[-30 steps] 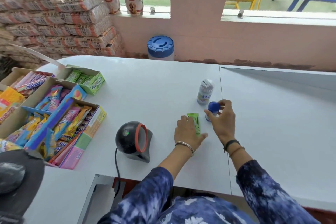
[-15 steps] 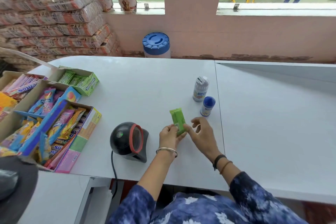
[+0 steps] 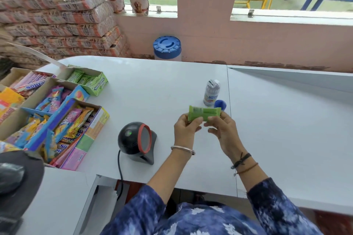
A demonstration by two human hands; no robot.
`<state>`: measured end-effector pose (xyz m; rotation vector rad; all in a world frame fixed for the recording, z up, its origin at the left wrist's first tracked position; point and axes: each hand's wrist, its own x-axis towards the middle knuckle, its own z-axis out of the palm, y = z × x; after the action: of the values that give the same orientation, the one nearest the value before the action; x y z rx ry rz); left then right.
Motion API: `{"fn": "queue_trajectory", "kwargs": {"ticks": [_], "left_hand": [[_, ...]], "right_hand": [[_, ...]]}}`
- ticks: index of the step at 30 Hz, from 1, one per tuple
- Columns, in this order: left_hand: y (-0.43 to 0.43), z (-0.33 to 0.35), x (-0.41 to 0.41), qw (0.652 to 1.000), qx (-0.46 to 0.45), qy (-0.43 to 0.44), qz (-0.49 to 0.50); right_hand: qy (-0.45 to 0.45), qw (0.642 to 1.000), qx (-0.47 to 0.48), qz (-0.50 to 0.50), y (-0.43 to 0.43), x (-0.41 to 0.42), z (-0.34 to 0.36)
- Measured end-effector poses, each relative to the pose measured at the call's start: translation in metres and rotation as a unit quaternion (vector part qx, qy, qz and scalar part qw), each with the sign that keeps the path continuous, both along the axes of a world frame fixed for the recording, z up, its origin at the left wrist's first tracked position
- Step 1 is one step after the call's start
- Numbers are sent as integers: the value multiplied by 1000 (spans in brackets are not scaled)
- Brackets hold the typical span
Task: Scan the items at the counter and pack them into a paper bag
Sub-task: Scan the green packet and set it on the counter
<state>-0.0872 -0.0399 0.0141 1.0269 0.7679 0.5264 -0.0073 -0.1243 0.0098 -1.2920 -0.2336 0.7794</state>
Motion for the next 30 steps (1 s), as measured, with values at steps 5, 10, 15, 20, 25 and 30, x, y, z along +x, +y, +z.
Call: {"fn": "queue_trajectory", "kwargs": {"ticks": [5,10,15,20,25,30], "left_hand": [[1,19,11,997,10,-74,-15],[0,18,7,996,-50,-67,22],[-14,-9,-25,969,-214,-89,81],[-14,-23,-57,940,-235,-90,229],[-8,-24,-63,926,-249,-76,272],[-9,-25,-58,942,-218,-68,248]], "right_hand": [[-32,998,44,7,-6,8,22],[-90,996,14,17,-10,9,26],[-148,980,-64,113,3,-18,15],[-244,938,-94,227,22,-55,4],[-296,918,-83,251,30,-63,9],[-315,912,-89,246,26,-57,8]]}}
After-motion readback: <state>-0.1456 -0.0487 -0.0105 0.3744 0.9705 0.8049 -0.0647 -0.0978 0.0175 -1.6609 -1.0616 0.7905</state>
